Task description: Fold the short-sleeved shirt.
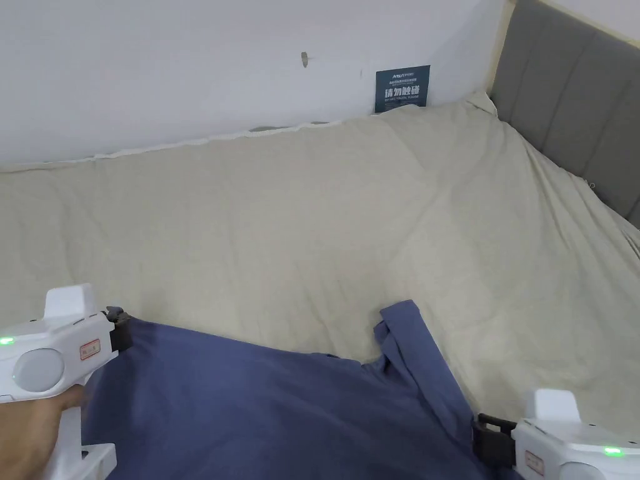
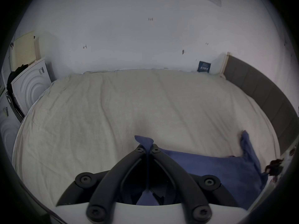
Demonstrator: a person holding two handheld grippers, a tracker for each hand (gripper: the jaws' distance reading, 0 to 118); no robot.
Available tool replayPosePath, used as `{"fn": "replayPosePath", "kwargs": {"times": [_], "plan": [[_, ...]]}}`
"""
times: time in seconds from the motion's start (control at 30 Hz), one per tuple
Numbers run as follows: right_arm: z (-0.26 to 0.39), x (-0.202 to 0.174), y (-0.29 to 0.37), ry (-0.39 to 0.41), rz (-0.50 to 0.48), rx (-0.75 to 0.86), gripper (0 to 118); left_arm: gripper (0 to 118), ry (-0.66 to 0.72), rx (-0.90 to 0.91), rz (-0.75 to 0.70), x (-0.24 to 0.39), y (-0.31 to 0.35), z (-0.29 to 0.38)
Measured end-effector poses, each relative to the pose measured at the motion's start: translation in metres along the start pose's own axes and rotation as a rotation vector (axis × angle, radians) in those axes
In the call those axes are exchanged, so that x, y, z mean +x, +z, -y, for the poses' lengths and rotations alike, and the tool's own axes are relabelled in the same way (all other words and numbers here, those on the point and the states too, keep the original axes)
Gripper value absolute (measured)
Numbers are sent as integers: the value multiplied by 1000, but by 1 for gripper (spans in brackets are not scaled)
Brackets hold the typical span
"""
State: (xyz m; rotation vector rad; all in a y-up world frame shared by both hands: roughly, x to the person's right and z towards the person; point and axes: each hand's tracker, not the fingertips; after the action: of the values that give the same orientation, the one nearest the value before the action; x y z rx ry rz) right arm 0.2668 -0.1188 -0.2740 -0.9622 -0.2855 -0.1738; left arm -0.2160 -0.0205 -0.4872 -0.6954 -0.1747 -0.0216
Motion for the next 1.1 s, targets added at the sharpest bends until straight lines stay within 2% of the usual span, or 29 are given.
{"fn": "replayPosePath", "kwargs": {"times": [0.17,0.2,0.27,0.3,0.33,0.37,0.43,0.6,0.7,0.83,1.03,1.1], "plan": [[17,-6,-16,33,-46,-78,77,3,-2,17,5,2,36,-1],[20,-8,-16,36,-50,-71,64,3,1,22,4,2,41,0],[23,-24,1,69,-37,-41,58,3,9,31,4,3,53,2],[21,-24,3,72,-45,-48,43,3,14,35,2,0,55,2],[19,-24,8,69,-31,-44,15,3,23,41,0,0,61,3],[17,-28,24,70,29,-13,4,3,31,48,-1,-1,67,5],[12,-24,41,64,-22,24,4,3,48,65,-3,-5,77,6],[-21,-24,94,99,-31,199,4,3,87,118,-9,-17,107,1],[-62,-18,112,123,-37,329,4,3,126,190,1,-27,132,-15],[-132,-29,153,144,-61,480,4,3,132,300,-35,-41,162,-59],[-246,-47,203,103,-151,706,4,3,131,470,-107,-59,203,-145],[-279,-54,220,98,-155,772,4,3,145,522,-129,-63,212,-173]]}}
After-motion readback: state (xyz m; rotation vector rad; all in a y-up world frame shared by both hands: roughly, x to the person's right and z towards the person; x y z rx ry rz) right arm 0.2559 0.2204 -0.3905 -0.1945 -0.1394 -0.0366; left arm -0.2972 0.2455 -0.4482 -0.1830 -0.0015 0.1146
